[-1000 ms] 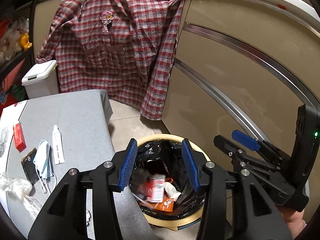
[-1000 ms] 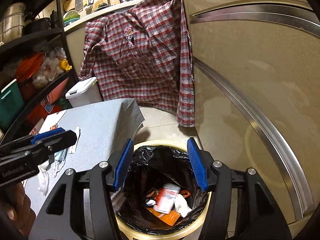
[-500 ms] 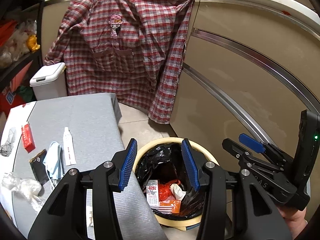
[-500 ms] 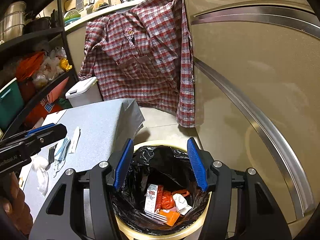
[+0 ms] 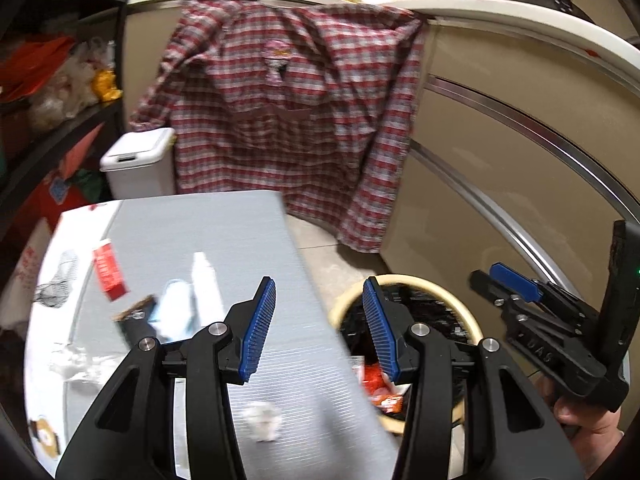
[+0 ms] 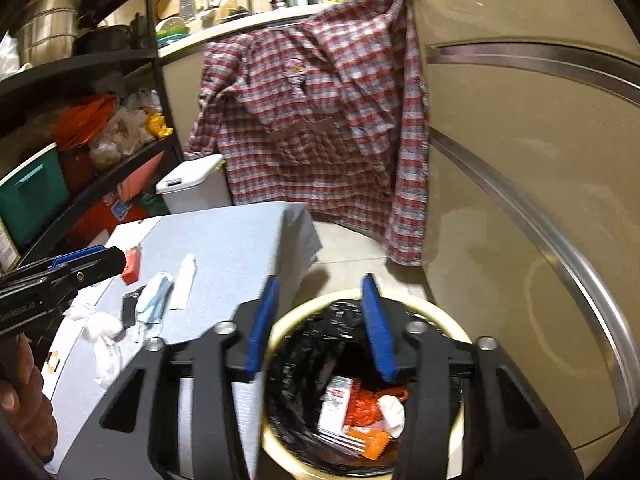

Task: Collect trash
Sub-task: 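Move both open tools back over the table toward the remaining trash, then grasp the clear plastic bag with the left tool while the right tool grasps the crumpled tissue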

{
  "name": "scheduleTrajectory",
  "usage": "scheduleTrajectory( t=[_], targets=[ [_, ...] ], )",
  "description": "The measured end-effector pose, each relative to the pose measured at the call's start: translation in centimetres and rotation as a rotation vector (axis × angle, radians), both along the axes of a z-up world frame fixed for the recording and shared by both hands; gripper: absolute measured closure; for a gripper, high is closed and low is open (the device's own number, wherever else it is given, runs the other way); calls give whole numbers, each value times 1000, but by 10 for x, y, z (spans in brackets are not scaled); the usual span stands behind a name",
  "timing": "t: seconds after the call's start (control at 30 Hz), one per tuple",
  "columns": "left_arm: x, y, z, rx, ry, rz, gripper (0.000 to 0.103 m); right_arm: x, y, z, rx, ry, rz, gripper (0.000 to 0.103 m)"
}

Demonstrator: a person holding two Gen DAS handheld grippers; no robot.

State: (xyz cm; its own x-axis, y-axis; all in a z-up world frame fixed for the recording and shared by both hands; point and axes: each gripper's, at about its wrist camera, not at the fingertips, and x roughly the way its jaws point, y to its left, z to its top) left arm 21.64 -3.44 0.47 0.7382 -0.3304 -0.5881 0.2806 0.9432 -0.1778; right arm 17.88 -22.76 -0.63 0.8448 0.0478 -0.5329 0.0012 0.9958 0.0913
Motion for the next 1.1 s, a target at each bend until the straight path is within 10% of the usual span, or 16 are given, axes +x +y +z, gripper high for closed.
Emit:
scheduleTrajectory(
  t=[0.43,0.6,1.1],
  targets=[
    [1,141,-31,30,73,235,62,9,120,-47,-4,108,305,81],
    [-2,171,-54,54,134,292,62,10,155,-80,-73,190,377,63],
    [17,175,-114,-38,344,278,46,27,169,-121,-88,339,394,53]
  ],
)
